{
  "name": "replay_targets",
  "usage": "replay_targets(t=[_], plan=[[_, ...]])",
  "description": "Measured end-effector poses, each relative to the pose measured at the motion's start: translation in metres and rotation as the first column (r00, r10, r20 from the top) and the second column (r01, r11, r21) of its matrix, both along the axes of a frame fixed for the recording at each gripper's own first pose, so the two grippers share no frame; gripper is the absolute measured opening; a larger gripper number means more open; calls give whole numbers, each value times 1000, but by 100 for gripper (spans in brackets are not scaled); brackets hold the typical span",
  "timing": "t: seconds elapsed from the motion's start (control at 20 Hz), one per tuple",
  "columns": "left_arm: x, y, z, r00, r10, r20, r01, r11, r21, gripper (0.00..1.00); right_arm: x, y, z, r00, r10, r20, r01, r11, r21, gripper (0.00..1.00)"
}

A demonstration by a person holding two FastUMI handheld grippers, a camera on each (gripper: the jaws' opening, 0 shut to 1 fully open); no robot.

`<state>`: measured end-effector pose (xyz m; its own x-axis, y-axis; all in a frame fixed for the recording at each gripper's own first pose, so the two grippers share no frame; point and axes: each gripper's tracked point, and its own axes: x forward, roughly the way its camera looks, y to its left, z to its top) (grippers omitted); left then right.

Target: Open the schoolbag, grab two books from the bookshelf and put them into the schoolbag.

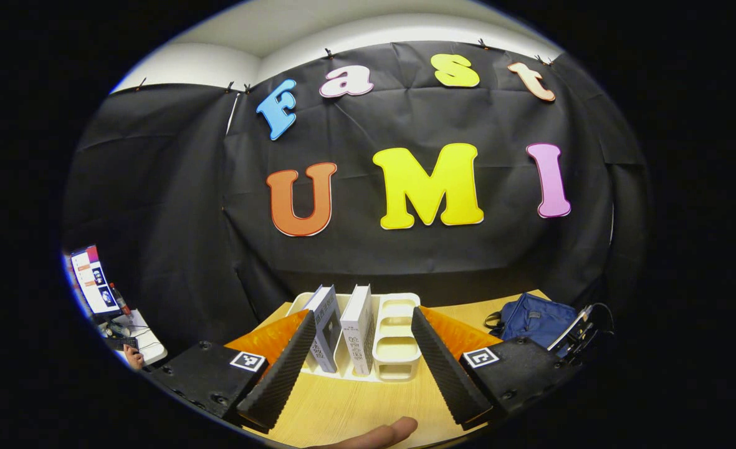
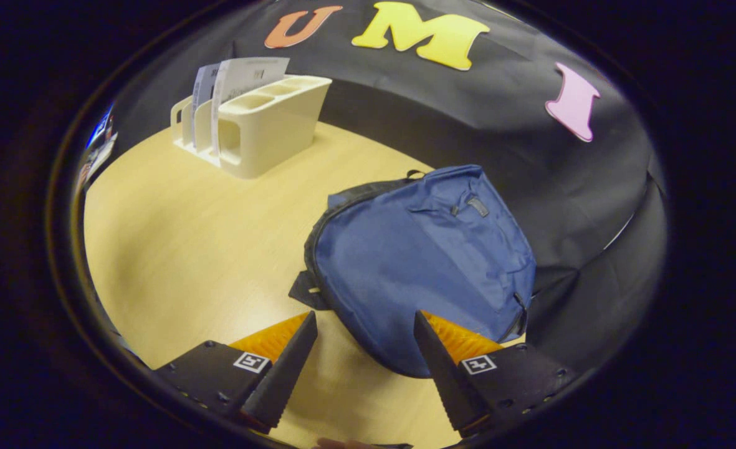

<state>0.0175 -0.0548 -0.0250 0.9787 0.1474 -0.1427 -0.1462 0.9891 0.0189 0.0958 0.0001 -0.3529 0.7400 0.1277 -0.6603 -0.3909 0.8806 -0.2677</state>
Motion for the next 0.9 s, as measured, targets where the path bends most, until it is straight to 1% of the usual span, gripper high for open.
replay_targets(t=[0.1,0.15,0.2,0.3,0.35,0.4,0.45,0.5,0.55,0.6,0.65,0.7,0.75,0.8,0.85,0.9], plan=[[-3,-8,-6,1000,11,-22,-11,1000,2,99,10,-6,-10,1000,-3,-13,2,999,-52,94],[-4,-12,-8,999,14,-33,-14,1000,-3,99,14,-6,-13,1000,2,-25,-3,998,-55,94],[-7,-16,-10,999,20,-44,-20,1000,-5,99,18,-5,-12,1000,6,-28,-8,999,-50,88],[-11,-22,-13,998,29,-62,-29,1000,10,99,28,-4,-8,999,17,-30,-18,999,-35,84],[-13,-24,-12,997,36,-65,-34,999,19,99,30,-2,-6,999,24,-40,-25,1000,-15,77],[-14,-27,-11,997,41,-68,-40,999,26,99,35,-1,-6,998,20,-54,-21,1000,-8,61],[-16,-30,-11,996,49,-72,-47,998,30,99,35,-3,-10,996,22,-81,-23,1000,-15,55],[-17,-32,-11,996,57,-73,-55,998,29,99,37,-3,-16,993,27,-112,-29,999,-24,55],[-19,-34,-11,995,67,-74,-65,998,25,99,38,1,-19,990,35,-135,-37,999,-16,47],[-22,-36,-11,995,73,-66,-72,997,14,99,39,3,-19,989,40,-142,-42,999,-9,55],[-23,-39,-11,996,73,-58,-73,997,-1,99,41,5,-20,988,59,-145,-61,998,-10,50],[-22,-40,-15,995,73,-62,-74,997,-14,98,40,5,-20,986,80,-148,-84,996,-19,53],[-22,-39,-21,995,67,-77,-69,997,-25,99,37,5,-20,983,94,-160,-100,995,-28,53],[-22,-37,-26,995,55,-86,-58,998,-35,99,35,6,-16,982,98,-159,-104,994,-28,39],[-22,-33,-26,996,40,-84,-43,998,-38,99,34,8,-13,982,97,-163,-105,994,-40,42],[-22,-26,-28,996,28,-87,-31,999,-35,99,32,10,-11,980,106,-169,-117,992,-57,28]])
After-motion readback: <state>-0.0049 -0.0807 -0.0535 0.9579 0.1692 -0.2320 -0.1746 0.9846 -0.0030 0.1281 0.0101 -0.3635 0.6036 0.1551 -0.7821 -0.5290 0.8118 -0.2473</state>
